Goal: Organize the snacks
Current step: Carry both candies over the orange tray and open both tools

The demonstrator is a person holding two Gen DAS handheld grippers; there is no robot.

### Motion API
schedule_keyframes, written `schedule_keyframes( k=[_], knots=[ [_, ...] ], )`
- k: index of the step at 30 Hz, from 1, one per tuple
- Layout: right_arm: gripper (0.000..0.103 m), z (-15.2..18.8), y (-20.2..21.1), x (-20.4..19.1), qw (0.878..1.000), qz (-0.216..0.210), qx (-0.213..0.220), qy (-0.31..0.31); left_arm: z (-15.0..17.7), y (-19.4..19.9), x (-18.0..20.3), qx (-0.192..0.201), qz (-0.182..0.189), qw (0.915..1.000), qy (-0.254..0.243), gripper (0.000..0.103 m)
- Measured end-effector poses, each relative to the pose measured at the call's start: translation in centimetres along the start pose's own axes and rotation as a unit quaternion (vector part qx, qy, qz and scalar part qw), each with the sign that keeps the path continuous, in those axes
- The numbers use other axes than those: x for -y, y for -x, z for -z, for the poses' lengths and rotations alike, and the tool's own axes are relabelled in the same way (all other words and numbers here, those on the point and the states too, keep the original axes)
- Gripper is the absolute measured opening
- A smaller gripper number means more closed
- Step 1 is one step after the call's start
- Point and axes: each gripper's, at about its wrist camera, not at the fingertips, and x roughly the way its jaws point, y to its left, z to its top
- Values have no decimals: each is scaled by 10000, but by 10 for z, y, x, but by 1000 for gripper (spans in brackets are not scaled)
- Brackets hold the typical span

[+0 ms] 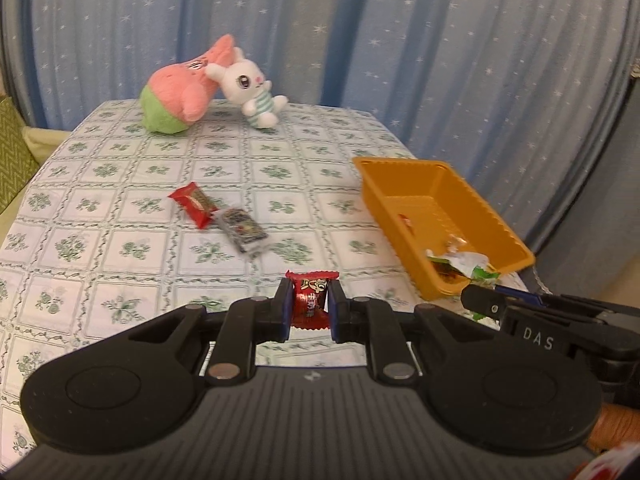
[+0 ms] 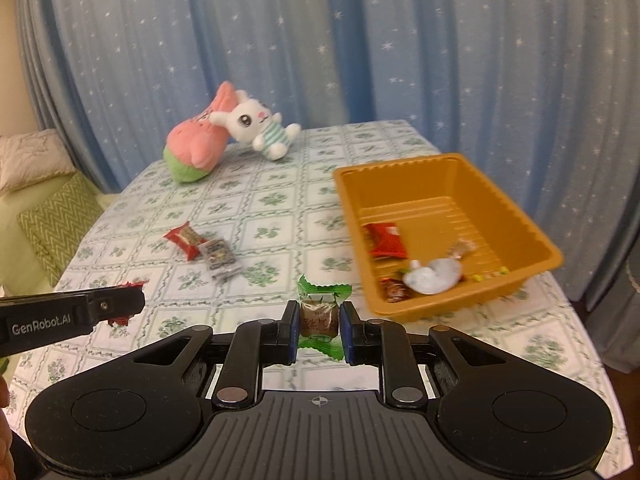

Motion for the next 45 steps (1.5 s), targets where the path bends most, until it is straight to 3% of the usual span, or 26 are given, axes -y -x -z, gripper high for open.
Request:
schedule_keyframes(
  k=[24, 45],
  knots=[
    [21, -17, 41, 88, 9969, 541, 281, -488, -20, -22, 90, -62, 668, 9960, -595, 16],
    [21, -51, -6, 138, 9972, 555, 263, -433, -43, -90, 129, -277, 848, 9927, -814, 16]
  ],
)
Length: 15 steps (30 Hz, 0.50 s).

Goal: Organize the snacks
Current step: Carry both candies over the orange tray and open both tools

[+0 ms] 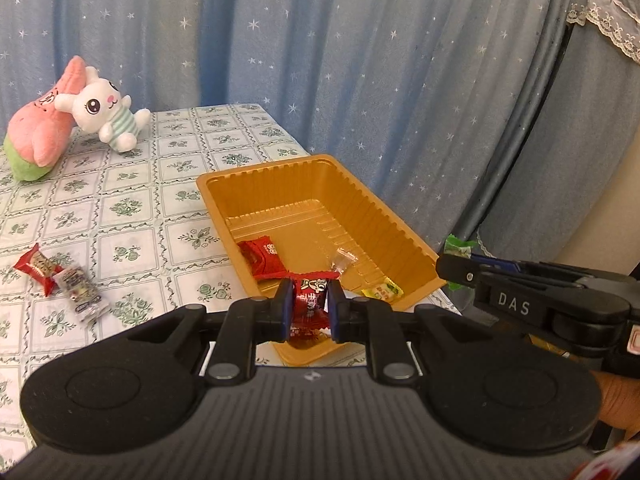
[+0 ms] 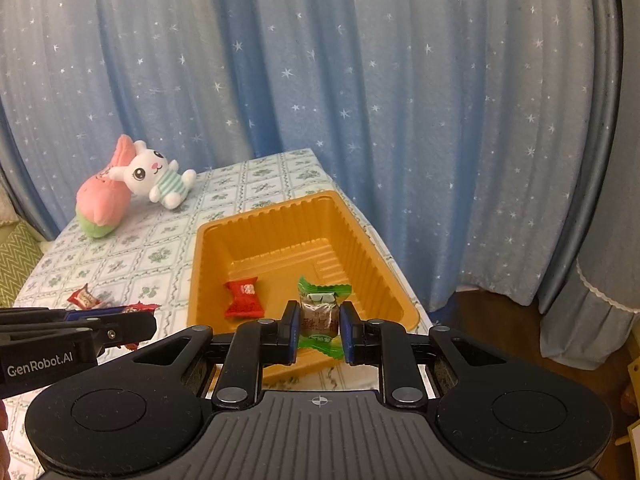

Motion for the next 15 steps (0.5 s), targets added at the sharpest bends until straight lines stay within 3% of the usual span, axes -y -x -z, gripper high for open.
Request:
schedule_keyframes(
  k=[15],
  knots=[
    [21, -21, -47, 14, 9999, -80, -144, 18, -14, -53, -2, -217, 11, 9998, -41, 16]
  ],
)
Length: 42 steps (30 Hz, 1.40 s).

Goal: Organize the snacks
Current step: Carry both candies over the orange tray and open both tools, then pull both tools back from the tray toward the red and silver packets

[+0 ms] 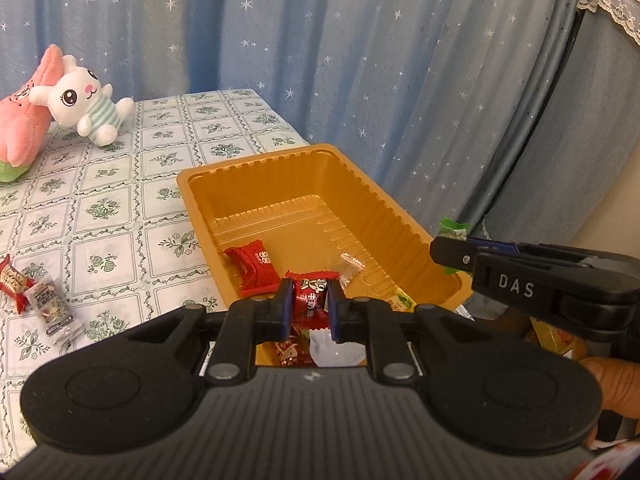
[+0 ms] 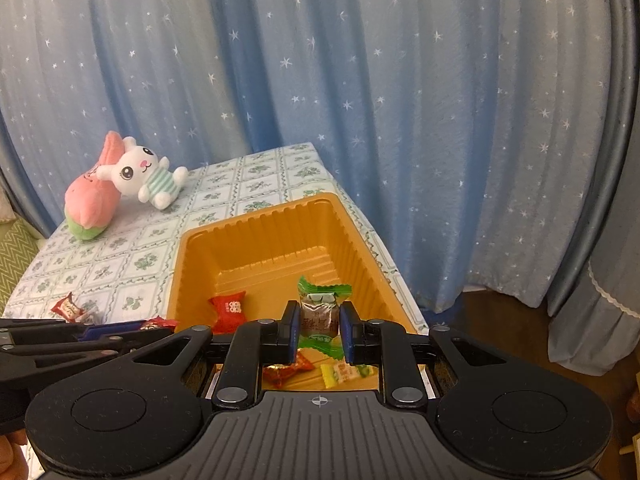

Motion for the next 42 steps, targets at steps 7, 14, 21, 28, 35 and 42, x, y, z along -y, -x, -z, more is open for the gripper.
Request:
schedule_keyframes(
  k=[7, 14, 21, 28, 35, 42],
  knots=[
    [21, -4, -10, 5, 10000, 3, -16, -75, -7, -14, -3, -14, 83, 10000, -10, 17],
    [21, -1, -11, 6, 9999, -26, -52, -128, -6, -9, -11, 23, -6, 10000, 37, 21],
    [21, -3, -10, 4, 9998, -97, -59, -169, 3, 5, -24, 16, -146, 9997, 217, 21],
    [21, -8, -12, -1, 9996, -171, -49, -209, 11, 15, -29, 54, -175, 9993, 325, 21],
    [21, -9, -19, -1, 9990, -268, -113, -351, 15, 19, -33, 75, -215, 9989, 402, 21],
    [61, -9, -15, 3, 9975, -404, -23, -578, 21, 22, -39, 51, -275, 9986, 441, 21]
  ],
)
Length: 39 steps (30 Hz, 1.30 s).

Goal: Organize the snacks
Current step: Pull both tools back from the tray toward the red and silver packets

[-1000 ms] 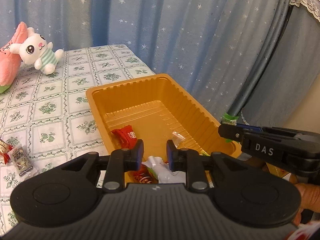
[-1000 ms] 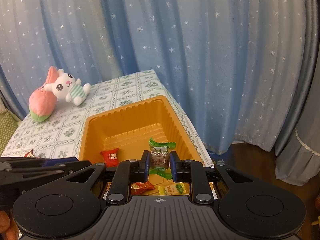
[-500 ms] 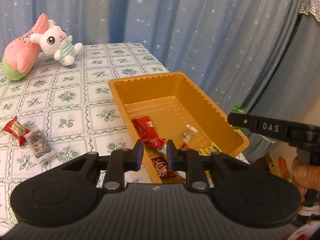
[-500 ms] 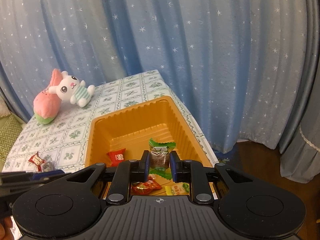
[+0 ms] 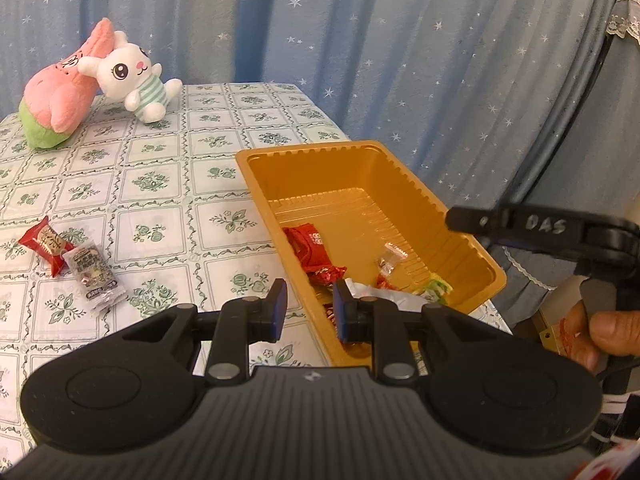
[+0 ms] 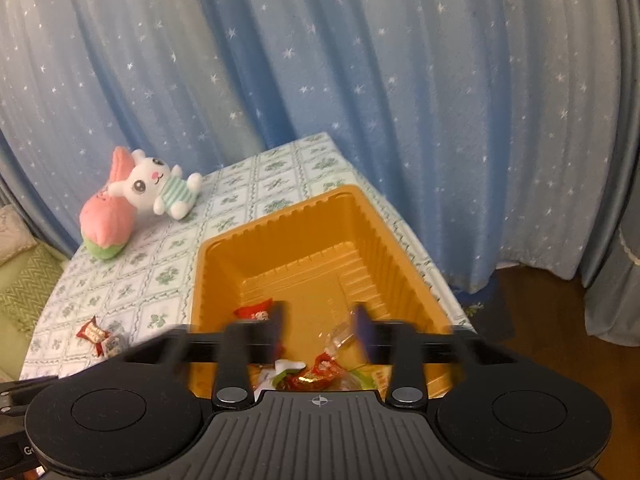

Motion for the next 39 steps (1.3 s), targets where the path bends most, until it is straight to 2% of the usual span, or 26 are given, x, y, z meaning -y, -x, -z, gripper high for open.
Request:
schedule_keyframes(
  k=[14, 23, 25, 39],
  knots=[
    [62, 10, 43, -18, 9999, -7, 91, -97, 16, 38, -16, 49, -201, 9996, 170, 25],
    [62, 31, 69, -48, 9999, -135, 50, -7, 31, 75, -34, 150, -369, 9987, 323, 37],
    [62, 35, 73, -57, 9998, -192, 49, 17, 36, 84, -40, 172, -417, 9983, 374, 48],
    [62, 74, 87, -113, 9979, -517, -143, 375, 60, 143, -86, 422, -946, 9926, 640, 62]
  ],
)
